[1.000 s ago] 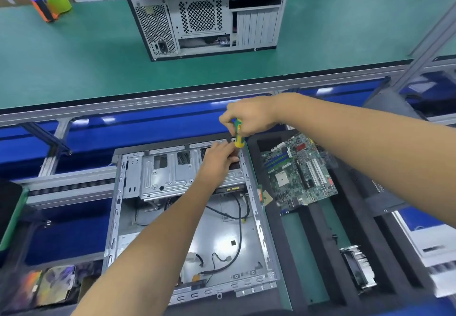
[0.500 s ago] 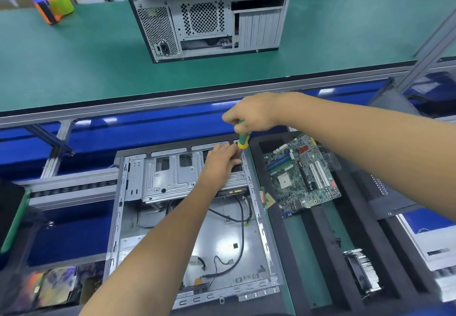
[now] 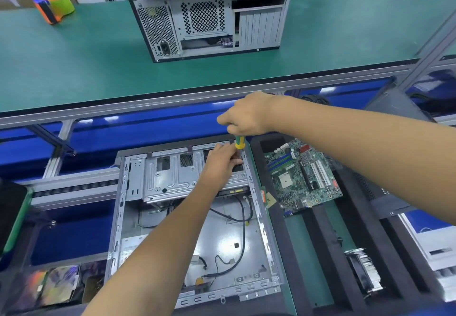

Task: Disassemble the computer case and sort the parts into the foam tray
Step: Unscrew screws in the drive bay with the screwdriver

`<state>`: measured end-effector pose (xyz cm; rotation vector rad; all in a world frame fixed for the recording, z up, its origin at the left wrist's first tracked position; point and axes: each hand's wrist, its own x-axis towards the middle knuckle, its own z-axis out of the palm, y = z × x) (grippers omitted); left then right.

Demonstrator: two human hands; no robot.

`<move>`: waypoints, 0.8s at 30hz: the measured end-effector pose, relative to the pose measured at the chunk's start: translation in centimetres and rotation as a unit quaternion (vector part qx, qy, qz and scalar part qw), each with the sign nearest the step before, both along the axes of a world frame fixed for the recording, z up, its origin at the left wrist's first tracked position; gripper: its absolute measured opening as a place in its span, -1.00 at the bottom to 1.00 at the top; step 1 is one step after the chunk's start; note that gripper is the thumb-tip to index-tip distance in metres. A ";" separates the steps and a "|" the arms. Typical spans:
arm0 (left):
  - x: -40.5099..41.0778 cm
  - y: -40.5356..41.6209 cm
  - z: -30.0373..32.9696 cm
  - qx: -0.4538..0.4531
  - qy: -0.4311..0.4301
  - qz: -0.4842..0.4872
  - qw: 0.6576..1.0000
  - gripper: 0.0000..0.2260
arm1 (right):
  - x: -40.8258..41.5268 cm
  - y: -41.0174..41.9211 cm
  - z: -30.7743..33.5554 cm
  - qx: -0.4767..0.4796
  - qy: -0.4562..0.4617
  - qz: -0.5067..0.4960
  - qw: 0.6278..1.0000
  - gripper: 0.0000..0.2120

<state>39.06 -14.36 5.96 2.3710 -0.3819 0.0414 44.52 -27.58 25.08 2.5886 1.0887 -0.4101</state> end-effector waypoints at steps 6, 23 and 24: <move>-0.2 -0.1 0.3 -0.009 0.008 -0.001 1.000 -0.91 | 0.5 -0.7 1.1 0.134 0.208 -0.111 0.962 -0.81; 0.0 0.0 0.0 -0.015 0.005 0.000 1.000 -0.86 | -0.4 -1.5 0.4 0.151 0.118 -0.113 0.975 -0.68; 0.0 0.0 -0.1 -0.013 0.003 -0.001 1.000 -0.85 | -0.6 -1.6 0.2 0.146 0.115 -0.110 0.976 -0.68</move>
